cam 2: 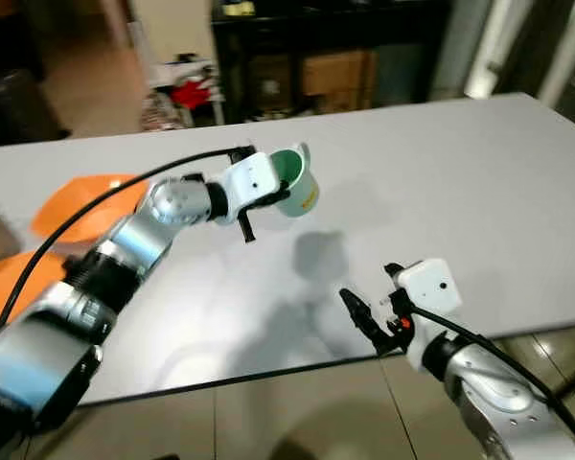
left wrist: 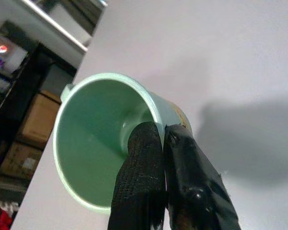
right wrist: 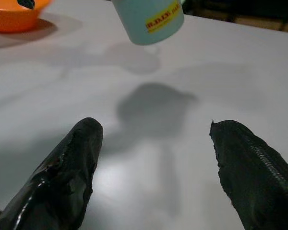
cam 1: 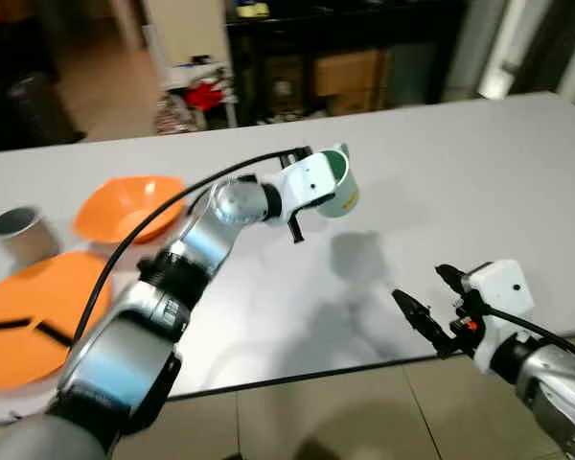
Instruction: Setting the table
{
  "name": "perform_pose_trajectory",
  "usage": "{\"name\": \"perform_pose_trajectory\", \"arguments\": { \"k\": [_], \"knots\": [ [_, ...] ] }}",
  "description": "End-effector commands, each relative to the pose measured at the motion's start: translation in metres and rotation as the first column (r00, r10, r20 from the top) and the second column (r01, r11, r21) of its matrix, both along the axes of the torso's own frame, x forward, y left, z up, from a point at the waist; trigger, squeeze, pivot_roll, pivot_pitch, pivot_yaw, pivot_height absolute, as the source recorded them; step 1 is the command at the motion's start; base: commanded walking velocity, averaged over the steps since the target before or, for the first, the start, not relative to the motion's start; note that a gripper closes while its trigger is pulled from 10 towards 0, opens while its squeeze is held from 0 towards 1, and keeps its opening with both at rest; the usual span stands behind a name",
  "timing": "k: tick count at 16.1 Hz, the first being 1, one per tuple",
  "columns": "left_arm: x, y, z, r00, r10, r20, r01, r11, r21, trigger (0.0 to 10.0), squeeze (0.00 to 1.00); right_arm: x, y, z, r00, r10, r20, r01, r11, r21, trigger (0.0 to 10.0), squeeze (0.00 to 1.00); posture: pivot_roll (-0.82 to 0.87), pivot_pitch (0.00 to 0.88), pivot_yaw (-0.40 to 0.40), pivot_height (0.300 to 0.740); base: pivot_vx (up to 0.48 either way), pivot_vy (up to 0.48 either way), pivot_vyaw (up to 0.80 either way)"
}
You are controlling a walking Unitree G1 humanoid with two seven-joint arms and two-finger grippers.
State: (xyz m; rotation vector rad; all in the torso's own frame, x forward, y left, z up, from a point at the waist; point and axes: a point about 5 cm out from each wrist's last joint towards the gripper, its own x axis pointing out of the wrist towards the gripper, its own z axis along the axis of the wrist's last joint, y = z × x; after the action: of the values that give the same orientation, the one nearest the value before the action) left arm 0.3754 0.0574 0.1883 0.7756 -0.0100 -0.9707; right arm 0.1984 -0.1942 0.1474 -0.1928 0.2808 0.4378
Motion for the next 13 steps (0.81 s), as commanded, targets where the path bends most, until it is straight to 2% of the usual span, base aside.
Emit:
{"name": "perform_pose_trajectory", "arguments": {
  "k": [1,3,5,10,13],
  "knots": [
    [0.003,0.003,0.000,1.000,0.003,0.011,-0.004,0.999,0.039,10.0,0.00,-0.001,0.003,0.005,1.000,0.021,0.011,-0.021,1.000,0.007,10.0,0.00,-0.20,0.000,0.119,0.740,0.000,0.000,0.00],
    [0.016,0.000,0.008,0.998,0.027,0.063,-0.038,0.985,0.170,10.0,0.00,-0.008,-0.003,0.005,1.000,-0.009,-0.006,0.009,1.000,-0.018,10.0,0.00,-0.23,0.000,0.135,0.740,0.000,0.000,0.00],
    [0.019,0.000,0.011,0.997,0.037,0.069,-0.051,0.977,0.208,10.0,0.00,-0.010,-0.006,0.005,1.000,-0.019,-0.014,0.019,0.999,-0.029,10.0,0.00,-0.24,0.000,0.142,0.740,0.000,0.000,0.00],
    [0.026,0.017,0.005,0.994,0.088,0.069,-0.105,0.944,0.313,10.0,0.00,-0.017,-0.003,0.009,1.000,0.002,-0.025,-0.003,1.000,-0.028,10.0,0.00,-0.25,0.000,0.149,0.740,0.000,0.000,0.00],
    [0.026,0.020,0.001,0.993,0.100,0.057,-0.113,0.936,0.333,10.0,0.00,-0.013,-0.002,0.011,1.000,-0.026,0.007,0.026,1.000,-0.008,10.0,0.00,-0.24,0.000,0.149,0.740,0.000,0.000,0.00]
  ]
}}
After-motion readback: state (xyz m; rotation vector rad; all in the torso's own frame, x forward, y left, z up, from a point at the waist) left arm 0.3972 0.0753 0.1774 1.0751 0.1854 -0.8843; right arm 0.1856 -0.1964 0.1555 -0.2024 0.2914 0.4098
